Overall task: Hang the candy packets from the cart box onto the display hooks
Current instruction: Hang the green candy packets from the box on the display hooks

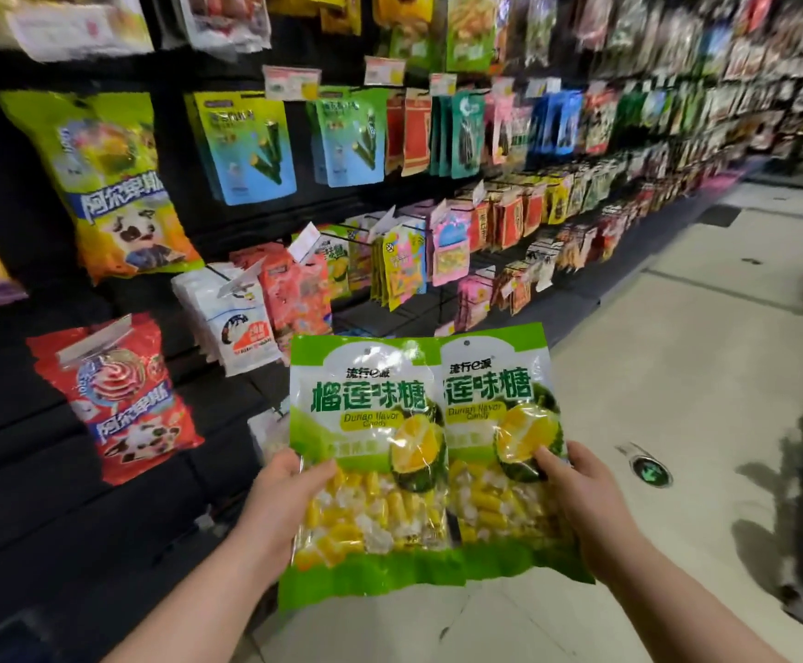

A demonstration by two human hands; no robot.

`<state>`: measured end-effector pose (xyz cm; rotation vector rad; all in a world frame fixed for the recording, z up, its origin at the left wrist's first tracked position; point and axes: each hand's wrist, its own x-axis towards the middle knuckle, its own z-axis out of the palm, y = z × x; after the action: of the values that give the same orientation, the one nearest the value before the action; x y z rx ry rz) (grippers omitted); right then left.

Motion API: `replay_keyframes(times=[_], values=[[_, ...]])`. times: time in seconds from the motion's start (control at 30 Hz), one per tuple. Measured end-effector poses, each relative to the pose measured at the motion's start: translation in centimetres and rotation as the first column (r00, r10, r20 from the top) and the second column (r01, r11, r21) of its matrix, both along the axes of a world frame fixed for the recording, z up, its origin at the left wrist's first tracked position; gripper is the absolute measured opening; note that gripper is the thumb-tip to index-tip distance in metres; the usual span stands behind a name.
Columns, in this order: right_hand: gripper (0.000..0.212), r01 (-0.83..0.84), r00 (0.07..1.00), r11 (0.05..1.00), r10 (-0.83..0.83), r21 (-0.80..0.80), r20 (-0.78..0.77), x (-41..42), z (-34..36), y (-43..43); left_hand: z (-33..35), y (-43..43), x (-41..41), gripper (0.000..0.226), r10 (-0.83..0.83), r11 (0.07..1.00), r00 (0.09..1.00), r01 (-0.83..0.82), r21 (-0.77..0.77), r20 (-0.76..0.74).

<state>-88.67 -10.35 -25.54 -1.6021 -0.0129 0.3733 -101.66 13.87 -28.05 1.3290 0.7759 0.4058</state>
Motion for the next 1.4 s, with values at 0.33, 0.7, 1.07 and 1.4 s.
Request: replay_keyframes(times=[0.33, 0.7, 1.07, 1.4], values=[[0.012, 0.064, 0.998, 0.995, -0.063, 0.072, -0.013, 10.0, 2.7, 3.7, -0.7, 5.1, 12.8, 0.039, -0.092, 0.995, 0.996, 0.091, 0.035, 0.009], [0.011, 0.138, 0.990, 0.989, -0.138, 0.060, -0.007, 20.7, 3.3, 7.9, -1.3, 10.0, 26.0, 0.035, -0.160, 0.986, 0.985, 0.156, 0.057, 0.067], [0.012, -0.015, 1.000, 0.998, 0.015, 0.054, -0.007, 33.8, 2.1, 8.5, -1.9, 9.1, 34.6, 0.007, 0.011, 0.999, 0.999, -0.013, 0.032, 0.052], [0.014, -0.271, 0.960, 0.960, 0.275, -0.073, 0.051, 47.2, 0.8, 6.9, -2.2, 2.5, 40.4, 0.043, 0.283, 0.959, 0.959, -0.283, -0.008, 0.010]])
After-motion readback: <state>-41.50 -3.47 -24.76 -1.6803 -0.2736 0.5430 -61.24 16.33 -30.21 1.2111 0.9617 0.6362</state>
